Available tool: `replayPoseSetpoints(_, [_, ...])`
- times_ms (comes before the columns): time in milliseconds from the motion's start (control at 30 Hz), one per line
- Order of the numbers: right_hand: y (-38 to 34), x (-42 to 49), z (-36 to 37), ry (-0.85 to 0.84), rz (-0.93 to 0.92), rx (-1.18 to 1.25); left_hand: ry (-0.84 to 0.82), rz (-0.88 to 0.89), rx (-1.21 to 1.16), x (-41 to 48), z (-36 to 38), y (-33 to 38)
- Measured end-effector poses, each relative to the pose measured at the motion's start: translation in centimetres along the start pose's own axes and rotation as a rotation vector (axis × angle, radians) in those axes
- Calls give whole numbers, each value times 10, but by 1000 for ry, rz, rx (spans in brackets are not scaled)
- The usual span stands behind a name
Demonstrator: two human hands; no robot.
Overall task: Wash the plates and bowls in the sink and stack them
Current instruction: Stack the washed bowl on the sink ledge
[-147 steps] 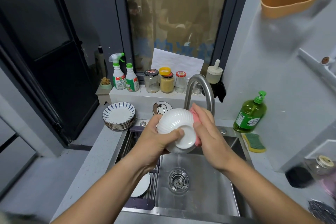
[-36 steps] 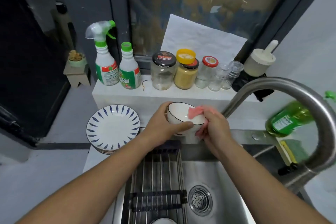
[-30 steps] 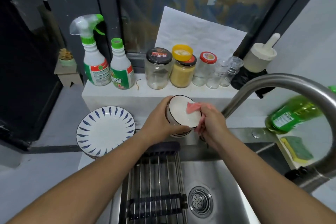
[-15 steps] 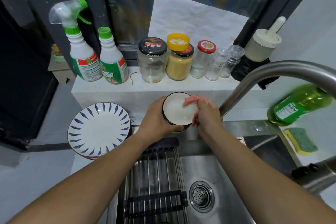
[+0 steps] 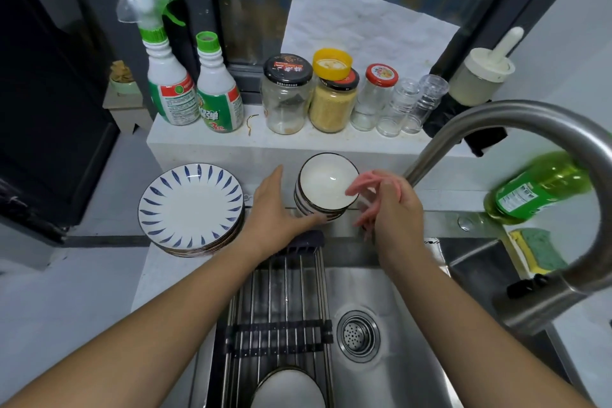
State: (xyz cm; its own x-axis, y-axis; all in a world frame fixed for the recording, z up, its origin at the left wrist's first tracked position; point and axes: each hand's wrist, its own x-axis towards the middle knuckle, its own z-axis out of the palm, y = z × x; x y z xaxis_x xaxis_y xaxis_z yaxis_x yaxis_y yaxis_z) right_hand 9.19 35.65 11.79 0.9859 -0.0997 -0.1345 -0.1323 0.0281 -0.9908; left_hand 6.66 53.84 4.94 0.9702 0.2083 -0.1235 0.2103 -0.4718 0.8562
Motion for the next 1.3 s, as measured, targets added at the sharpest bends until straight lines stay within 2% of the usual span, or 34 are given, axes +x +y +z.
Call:
replayPoseSetpoints(167, [28,-51,-43,-205,197,-135,-20,-128,-226,-85,-15,-17])
replayPoseSetpoints(333, [65,-117,-69,-366,441,-160,-148,-338,-297,-184,-6,-62])
replayPoseSetpoints(567, [98,-164,-73,-432,357,-313,-250,-558,-544,-265,18,-68])
replayPoseSetpoints(667, [106,-181,-71,-470,356,-320,-266,-556,-547,-281,28,-73])
replayPoseSetpoints(767, [114,-191,-73,-475,322,-301,-181,-589,-615,-289,34,-72])
replayPoseSetpoints(833, [119,-194,-75,-475,323,-283,-180,-610,-650,-291,38,-74])
replayPoseSetpoints(1300, [124,-204,-79,-474,367,-210,-113,-584,-638,-291,51,-75])
